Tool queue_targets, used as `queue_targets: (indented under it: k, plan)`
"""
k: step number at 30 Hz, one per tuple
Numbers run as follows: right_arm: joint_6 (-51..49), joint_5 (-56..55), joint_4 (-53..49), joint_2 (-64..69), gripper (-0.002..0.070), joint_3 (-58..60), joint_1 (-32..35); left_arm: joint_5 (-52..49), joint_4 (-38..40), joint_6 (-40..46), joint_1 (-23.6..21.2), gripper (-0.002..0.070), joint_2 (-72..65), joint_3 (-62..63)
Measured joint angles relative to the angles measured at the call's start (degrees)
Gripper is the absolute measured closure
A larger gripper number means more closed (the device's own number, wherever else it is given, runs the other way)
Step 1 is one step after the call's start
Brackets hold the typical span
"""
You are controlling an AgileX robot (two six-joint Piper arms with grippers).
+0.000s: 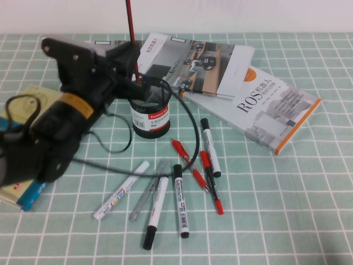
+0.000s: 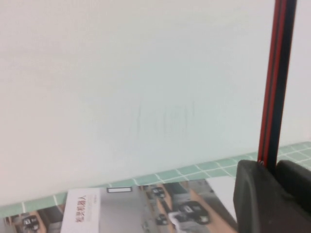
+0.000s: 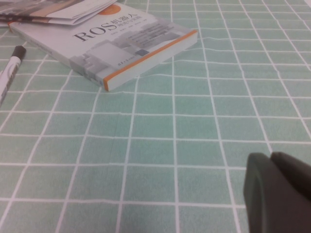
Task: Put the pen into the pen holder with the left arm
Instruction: Place the pen onto the pen holder
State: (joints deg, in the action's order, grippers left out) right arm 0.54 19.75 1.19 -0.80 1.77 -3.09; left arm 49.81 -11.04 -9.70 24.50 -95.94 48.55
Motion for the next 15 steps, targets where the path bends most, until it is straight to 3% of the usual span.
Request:
queue_targets:
  k: [7, 15]
  plan:
    - [0.00, 0.00, 0.00, 0.00, 0.0696, 0.00, 0.00, -1.80, -0.12, -0.59, -2.34, 0.0651, -9.56, 9.09]
    - [0.00, 0.00, 0.00, 0.00, 0.0696, 0.00, 0.00, -3.45, 1.76, -0.73, -2.54, 0.0651, -14.98, 9.96]
